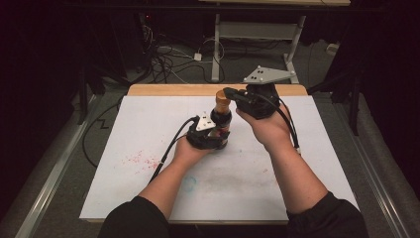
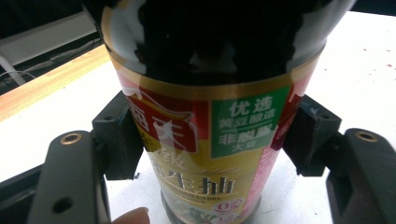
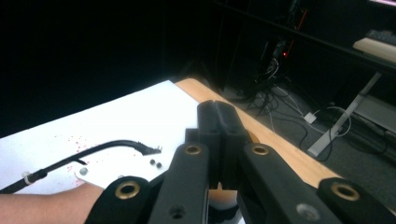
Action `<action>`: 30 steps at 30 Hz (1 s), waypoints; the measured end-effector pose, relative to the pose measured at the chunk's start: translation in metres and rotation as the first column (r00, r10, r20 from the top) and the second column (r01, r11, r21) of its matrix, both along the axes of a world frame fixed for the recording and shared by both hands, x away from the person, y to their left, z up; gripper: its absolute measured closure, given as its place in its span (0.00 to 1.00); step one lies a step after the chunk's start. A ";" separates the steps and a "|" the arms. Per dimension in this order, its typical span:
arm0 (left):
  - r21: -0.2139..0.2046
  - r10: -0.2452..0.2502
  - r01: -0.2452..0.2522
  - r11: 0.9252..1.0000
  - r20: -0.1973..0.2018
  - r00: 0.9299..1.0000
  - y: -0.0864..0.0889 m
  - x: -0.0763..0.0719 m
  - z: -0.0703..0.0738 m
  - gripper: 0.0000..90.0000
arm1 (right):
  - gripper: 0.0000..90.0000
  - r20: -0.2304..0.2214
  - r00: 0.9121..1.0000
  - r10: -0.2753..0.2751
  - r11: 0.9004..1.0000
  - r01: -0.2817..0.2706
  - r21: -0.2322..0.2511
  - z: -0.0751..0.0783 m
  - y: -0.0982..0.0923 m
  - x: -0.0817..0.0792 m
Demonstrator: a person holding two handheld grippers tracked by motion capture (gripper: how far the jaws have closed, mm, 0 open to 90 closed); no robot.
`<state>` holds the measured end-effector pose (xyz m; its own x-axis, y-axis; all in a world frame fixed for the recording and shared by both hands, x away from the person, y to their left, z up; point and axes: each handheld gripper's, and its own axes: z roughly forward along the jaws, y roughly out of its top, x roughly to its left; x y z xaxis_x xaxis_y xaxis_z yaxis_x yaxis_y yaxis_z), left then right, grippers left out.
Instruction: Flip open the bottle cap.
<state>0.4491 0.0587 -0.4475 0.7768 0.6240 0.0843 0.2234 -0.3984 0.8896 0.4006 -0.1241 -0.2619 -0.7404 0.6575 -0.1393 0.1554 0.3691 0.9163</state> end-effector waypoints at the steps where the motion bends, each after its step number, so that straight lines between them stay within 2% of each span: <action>1: 0.002 0.001 -0.001 1.000 0.001 1.000 0.000 0.000 0.000 0.33 | 1.00 0.000 1.000 0.000 1.000 0.000 0.000 0.000 0.000 0.000; 2: 0.000 0.002 -0.002 1.000 0.001 1.000 -0.001 0.000 0.000 0.33 | 1.00 -0.017 1.000 -0.004 1.000 0.003 -0.014 -0.008 -0.002 0.001; 7: -0.007 0.000 0.000 1.000 -0.004 1.000 0.001 0.001 0.000 0.33 | 1.00 -0.031 0.999 -0.014 1.000 0.014 -0.012 -0.015 -0.009 0.004; 8: -0.010 0.001 -0.001 1.000 -0.005 1.000 0.001 0.001 0.000 0.33 | 1.00 -0.048 0.999 -0.015 1.000 0.014 -0.022 -0.019 -0.012 0.006; 14: -0.016 -0.002 0.002 1.000 -0.013 1.000 0.003 0.002 -0.001 0.33 | 1.00 -0.080 0.996 -0.030 0.999 0.027 -0.036 -0.030 -0.016 0.012; 21: -0.025 -0.003 0.003 1.000 -0.014 1.000 0.003 0.002 -0.001 0.32 | 1.00 -0.104 0.994 -0.027 0.998 0.021 -0.054 -0.035 -0.012 0.017; 30: -0.030 -0.003 0.002 1.000 -0.008 1.000 0.003 0.002 -0.002 0.32 | 1.00 -0.111 0.993 -0.025 0.998 0.018 -0.067 -0.037 -0.008 0.020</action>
<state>0.4510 0.0621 -0.4498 0.7791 0.6241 0.0592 0.2299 -0.3724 0.8992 0.4208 -0.1322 -0.2985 -0.7396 0.6656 -0.0997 0.2642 0.4234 0.8666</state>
